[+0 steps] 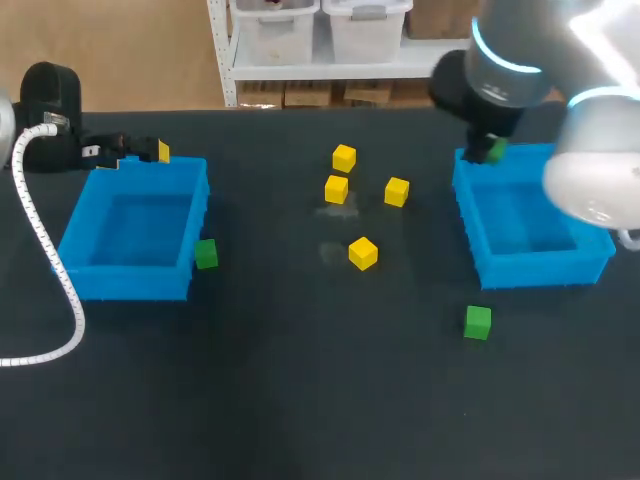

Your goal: Put the green cubes in the right bin and the yellow cubes in the left bin.

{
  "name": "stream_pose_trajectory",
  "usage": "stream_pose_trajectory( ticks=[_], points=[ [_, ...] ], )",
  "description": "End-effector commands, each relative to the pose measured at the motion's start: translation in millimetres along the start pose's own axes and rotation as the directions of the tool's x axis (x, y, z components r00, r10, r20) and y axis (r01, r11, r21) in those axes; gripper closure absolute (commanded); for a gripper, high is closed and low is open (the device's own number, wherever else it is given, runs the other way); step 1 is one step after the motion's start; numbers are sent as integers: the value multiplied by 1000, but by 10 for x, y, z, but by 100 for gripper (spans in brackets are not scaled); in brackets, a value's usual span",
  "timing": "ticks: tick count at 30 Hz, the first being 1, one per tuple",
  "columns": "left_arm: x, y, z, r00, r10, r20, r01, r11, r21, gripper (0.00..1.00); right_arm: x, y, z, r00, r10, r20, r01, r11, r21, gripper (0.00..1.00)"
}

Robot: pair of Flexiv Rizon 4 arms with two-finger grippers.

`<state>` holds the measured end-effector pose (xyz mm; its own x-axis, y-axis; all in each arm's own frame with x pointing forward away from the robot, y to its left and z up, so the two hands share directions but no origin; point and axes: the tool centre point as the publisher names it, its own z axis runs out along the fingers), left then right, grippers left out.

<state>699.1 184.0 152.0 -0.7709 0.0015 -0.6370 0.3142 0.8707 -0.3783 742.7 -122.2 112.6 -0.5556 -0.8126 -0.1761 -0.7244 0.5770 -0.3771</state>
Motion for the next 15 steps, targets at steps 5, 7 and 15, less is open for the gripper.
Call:
stream_pose_trajectory(
  ticks=[5,7,15],
  points=[
    [9,13,4,1000,2,5,-2,1000,7,0,486,110,130,998,69,13,-69,997,30,61],
    [9,13,4,1000,2,5,-2,1000,7,0,521,155,106,998,69,7,-69,997,22,0],
    [9,13,4,1000,2,5,-2,1000,7,0,573,236,-179,1000,1,27,-2,1000,29,0]
  ],
)
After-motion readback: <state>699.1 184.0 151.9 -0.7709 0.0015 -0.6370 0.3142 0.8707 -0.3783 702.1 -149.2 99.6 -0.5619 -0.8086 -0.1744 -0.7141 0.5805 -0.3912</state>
